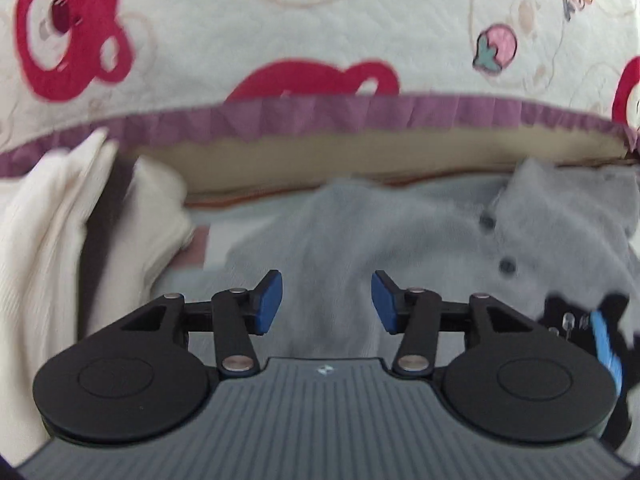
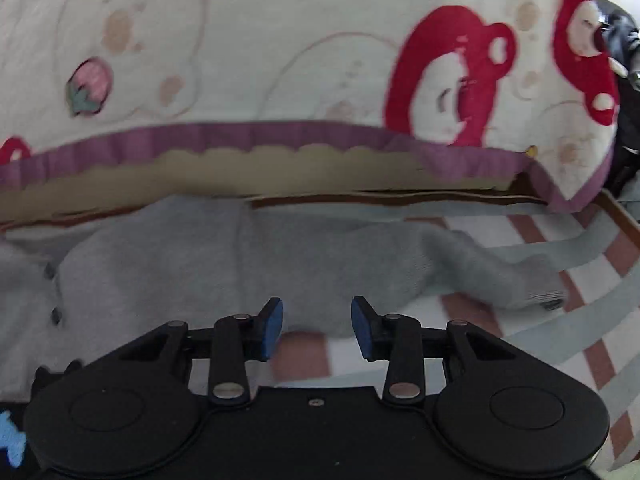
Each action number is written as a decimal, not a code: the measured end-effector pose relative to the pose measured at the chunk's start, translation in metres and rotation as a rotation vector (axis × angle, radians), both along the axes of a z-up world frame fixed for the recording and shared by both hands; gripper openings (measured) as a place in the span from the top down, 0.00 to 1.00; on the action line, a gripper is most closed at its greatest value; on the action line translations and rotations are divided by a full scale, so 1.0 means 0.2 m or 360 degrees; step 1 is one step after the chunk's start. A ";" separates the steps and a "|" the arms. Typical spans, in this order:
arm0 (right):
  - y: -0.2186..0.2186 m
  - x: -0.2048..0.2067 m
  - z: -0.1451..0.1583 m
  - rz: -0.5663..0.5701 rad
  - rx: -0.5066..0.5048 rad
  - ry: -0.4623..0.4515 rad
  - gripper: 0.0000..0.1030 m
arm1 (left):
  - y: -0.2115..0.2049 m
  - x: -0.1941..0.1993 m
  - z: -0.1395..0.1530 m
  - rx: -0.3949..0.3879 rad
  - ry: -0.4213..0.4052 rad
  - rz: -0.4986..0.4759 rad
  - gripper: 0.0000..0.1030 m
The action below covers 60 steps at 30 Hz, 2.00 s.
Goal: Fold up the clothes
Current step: 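Grasp the sweater sleeve with the left gripper and lift it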
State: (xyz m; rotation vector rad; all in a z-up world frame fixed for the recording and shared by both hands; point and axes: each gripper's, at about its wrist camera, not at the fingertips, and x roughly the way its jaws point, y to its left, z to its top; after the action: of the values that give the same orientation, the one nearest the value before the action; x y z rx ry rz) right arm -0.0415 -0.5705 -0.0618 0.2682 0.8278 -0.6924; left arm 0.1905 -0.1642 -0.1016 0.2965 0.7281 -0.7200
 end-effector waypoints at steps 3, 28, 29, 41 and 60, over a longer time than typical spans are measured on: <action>0.22 0.14 -0.02 0.0269 0.0096 -0.0023 0.56 | 0.20 -0.09 -0.01 0.0003 0.0045 0.0152 0.53; 1.51 0.68 -0.36 0.1332 0.0468 0.0201 0.49 | 1.58 -0.17 0.01 -0.0356 0.0524 0.0712 0.30; 1.51 0.68 -0.37 0.1340 0.0470 0.0218 0.49 | 1.57 -0.14 -0.01 -0.0353 0.0563 0.0684 0.29; 1.43 0.59 -0.48 0.1300 0.0494 0.0233 0.47 | 1.14 -0.49 0.26 0.0137 -0.0233 0.0242 0.93; 1.31 0.41 -0.43 0.1344 0.0912 0.0009 0.50 | 1.11 0.29 0.82 -0.0011 -0.0571 0.0646 0.93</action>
State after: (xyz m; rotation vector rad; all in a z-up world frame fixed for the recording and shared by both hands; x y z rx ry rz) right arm 0.0408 -0.3077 -0.1474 0.3900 1.0294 0.3467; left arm 0.2480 0.0576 0.0622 0.2521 0.4235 -0.2717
